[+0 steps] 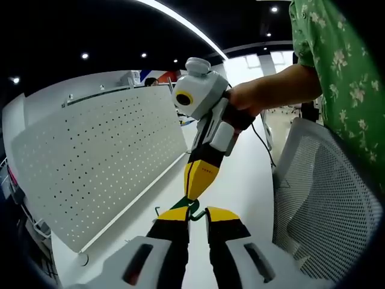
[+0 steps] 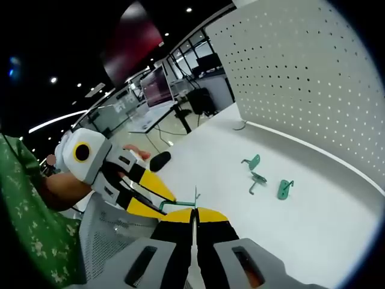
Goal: Insert the hook assembly into the mounting plate slot until the hook locks in place.
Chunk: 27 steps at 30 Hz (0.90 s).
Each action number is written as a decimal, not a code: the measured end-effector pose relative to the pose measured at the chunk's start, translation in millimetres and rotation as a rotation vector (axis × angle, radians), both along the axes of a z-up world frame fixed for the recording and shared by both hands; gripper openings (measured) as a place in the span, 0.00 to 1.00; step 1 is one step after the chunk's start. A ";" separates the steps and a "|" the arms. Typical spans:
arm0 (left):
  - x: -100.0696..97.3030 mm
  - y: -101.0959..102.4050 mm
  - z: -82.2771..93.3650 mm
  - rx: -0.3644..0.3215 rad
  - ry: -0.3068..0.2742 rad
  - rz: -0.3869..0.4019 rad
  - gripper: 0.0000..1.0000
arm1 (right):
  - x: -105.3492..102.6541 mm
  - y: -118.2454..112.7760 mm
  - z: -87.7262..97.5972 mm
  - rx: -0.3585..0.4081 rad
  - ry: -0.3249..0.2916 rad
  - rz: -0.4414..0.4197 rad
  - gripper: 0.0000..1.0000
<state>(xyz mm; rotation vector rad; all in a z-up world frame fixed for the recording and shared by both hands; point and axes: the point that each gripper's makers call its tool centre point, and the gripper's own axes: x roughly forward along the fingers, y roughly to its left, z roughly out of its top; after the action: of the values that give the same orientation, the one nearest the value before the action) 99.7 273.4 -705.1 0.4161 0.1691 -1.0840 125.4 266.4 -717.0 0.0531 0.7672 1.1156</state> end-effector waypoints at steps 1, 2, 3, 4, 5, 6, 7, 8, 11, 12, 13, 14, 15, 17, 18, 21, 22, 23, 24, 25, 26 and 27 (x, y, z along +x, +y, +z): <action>-0.1 -0.3 0.0 0.002 -0.002 -0.003 0.10 | -0.7 -0.3 0.0 -0.003 0.004 0.002 0.00; -0.9 -0.8 0.0 0.005 -0.002 -0.007 0.10 | -0.6 -0.3 0.0 -0.003 0.006 0.002 0.00; -1.7 -1.5 0.2 0.005 -0.002 -0.011 0.09 | -1.0 -0.4 0.1 -0.002 0.010 0.003 0.00; -2.7 -2.1 0.5 0.006 -0.004 -0.015 0.08 | -1.2 -0.4 0.7 0.000 0.014 0.002 0.00; -3.3 -2.6 0.5 0.007 -0.005 -0.019 0.07 | -1.2 -0.5 1.3 0.004 0.019 0.001 0.00; -4.1 -3.3 0.7 0.006 -0.006 -0.022 0.07 | -1.2 -0.6 1.3 0.005 0.023 0.000 0.00; -4.8 -4.1 0.7 0.006 -0.005 -0.025 0.06 | -1.5 -0.8 1.3 0.005 0.026 0.001 0.00; -5.1 -4.5 0.5 0.005 -0.005 -0.026 0.06 | -1.8 -0.8 1.2 0.003 0.026 0.001 0.00; -7.5 -5.8 -0.2 -0.003 0.008 -0.029 0.04 | -2.9 -0.4 1.2 0.001 0.027 0.004 0.00; -8.1 -6.0 -0.1 -0.005 0.011 -0.030 0.04 | -3.1 -0.2 1.3 0.002 0.029 0.003 0.00; -8.6 -6.4 0.0 -0.007 0.011 -0.030 0.04 | -3.1 -0.1 1.3 0.002 0.029 0.003 0.00; -9.0 -6.7 0.2 -0.010 0.013 -0.031 0.03 | -3.2 0.2 1.4 0.004 0.031 0.001 0.00; -9.8 -7.2 0.3 -0.016 0.018 -0.032 0.03 | -3.3 0.4 1.5 0.005 0.032 0.000 0.00; -9.7 -7.5 1.0 -0.026 0.023 -0.024 0.02 | -3.2 0.8 1.6 0.006 0.032 -0.003 0.00; -9.4 -7.4 1.3 -0.029 0.024 -0.021 0.02 | -2.5 1.1 2.0 0.009 0.031 -0.007 0.00; -8.1 -6.4 4.3 -0.073 0.056 0.000 0.02 | -1.7 2.1 3.5 0.019 0.041 -0.020 0.00; -7.6 -5.8 4.3 -0.072 0.054 0.003 0.02 | -0.8 2.2 3.8 0.024 0.042 -0.024 0.00; -7.6 -5.5 4.5 -0.080 0.060 0.006 0.02 | -0.4 2.7 4.5 0.030 0.039 -0.025 0.00; -7.2 -5.2 4.9 -0.085 0.061 0.010 0.02 | 0.0 3.3 5.4 0.036 0.035 -0.027 0.00; -7.1 -5.1 5.6 -0.092 0.065 0.014 0.02 | 0.6 4.1 6.6 0.047 0.032 -0.031 0.00; -6.9 -4.8 5.7 -0.095 0.067 0.017 0.02 | 1.7 5.6 8.8 0.064 0.027 -0.036 0.00; -5.9 -3.9 6.3 -0.104 0.068 0.023 0.01 | 2.0 5.4 9.2 0.066 0.025 -0.038 0.00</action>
<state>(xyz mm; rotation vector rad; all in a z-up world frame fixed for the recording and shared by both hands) 93.8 269.5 -698.8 0.2831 0.1767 -1.0800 127.5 271.8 -707.8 0.1374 0.7490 1.1058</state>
